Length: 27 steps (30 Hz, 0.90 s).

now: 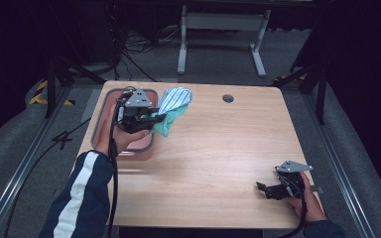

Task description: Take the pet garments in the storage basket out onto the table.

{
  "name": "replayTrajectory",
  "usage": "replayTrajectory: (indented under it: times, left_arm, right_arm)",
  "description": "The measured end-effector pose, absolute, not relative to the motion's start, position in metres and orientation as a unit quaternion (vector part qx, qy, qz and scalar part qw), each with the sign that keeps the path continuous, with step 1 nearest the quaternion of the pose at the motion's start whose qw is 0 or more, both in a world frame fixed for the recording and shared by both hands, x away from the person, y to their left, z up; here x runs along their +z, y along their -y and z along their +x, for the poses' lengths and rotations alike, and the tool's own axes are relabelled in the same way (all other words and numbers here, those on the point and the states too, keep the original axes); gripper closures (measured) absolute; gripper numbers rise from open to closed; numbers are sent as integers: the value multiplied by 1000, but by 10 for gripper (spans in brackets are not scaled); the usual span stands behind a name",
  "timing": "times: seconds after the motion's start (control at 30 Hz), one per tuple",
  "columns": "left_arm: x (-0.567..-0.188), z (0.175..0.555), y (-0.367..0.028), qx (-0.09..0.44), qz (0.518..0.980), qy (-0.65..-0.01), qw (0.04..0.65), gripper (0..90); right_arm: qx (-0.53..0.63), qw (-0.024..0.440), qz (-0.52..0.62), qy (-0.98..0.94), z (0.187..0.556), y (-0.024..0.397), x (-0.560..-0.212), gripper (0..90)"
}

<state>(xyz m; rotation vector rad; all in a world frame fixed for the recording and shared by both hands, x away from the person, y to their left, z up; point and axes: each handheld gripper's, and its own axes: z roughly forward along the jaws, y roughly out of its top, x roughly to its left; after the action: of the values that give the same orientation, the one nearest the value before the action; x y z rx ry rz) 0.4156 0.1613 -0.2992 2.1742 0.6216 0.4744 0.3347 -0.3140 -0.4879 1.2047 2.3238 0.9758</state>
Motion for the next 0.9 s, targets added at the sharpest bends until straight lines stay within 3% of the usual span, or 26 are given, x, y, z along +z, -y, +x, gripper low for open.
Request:
replayTrajectory:
  times: [0.9]
  left_arm:
    - [-346, 424, -69, 133, 899, -186, 375, 726]
  right_arm:
    - [344, 174, 424, -819, 335, 314, -488, 13]
